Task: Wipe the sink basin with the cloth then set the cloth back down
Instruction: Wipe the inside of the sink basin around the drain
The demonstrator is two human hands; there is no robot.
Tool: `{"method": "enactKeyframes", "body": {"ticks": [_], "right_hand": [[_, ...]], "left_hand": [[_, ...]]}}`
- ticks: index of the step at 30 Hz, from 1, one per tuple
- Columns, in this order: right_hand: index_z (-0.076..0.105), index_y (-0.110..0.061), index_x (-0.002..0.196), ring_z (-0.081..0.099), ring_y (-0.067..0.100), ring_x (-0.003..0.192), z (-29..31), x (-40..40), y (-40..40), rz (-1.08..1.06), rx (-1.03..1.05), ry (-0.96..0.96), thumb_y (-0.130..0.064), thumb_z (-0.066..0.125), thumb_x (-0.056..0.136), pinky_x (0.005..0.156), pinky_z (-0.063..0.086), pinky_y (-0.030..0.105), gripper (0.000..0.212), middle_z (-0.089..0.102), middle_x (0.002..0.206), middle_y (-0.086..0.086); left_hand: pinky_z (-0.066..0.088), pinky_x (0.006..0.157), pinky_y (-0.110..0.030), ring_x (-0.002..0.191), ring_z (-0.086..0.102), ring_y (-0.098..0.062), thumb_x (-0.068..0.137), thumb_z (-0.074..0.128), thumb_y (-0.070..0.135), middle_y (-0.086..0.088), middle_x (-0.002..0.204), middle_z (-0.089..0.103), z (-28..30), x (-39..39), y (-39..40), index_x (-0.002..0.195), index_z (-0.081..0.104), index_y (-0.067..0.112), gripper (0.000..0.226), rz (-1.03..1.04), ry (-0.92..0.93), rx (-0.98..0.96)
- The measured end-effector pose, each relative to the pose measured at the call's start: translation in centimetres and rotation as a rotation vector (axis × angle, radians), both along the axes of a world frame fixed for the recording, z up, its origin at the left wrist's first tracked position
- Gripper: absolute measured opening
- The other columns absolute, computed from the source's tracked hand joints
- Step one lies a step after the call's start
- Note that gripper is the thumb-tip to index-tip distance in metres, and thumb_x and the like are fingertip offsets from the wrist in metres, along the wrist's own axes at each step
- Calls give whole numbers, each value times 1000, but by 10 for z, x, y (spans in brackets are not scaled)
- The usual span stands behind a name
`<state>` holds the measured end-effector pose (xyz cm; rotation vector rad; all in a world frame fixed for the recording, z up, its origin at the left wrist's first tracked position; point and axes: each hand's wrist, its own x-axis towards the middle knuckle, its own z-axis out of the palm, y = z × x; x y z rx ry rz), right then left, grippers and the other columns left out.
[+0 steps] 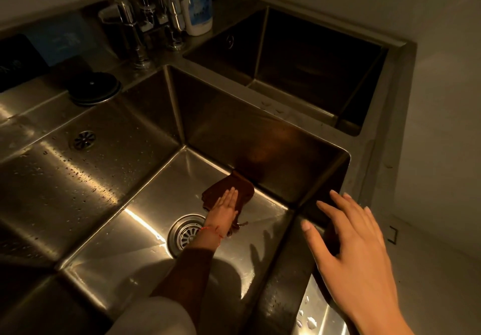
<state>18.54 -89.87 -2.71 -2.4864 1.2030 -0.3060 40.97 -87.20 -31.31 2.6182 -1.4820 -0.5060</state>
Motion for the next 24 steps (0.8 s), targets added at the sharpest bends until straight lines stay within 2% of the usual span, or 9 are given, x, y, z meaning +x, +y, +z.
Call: {"method": "enactKeyframes", "body": {"ticks": [8, 24], "right_hand": [[49, -31, 129, 18, 5, 139, 1, 1, 1, 0, -8, -9, -63, 28, 75, 116, 4, 30, 66, 36, 147, -9], [49, -30, 129, 18, 5, 139, -1, 0, 1, -11, -8, -5, -66, 25, 73, 116, 5, 31, 71, 36, 146, -10]], "left_hand": [[5, 122, -26, 151, 1, -19, 104, 33, 21, -9, 162, -5, 7, 40, 9, 152, -1, 5, 62, 79, 19, -19], [6, 122, -28, 151, 2, -22, 102, 39, 16, -11, 162, -2, 12, 85, 26, 152, 3, 3, 64, 210, 92, -43]]}}
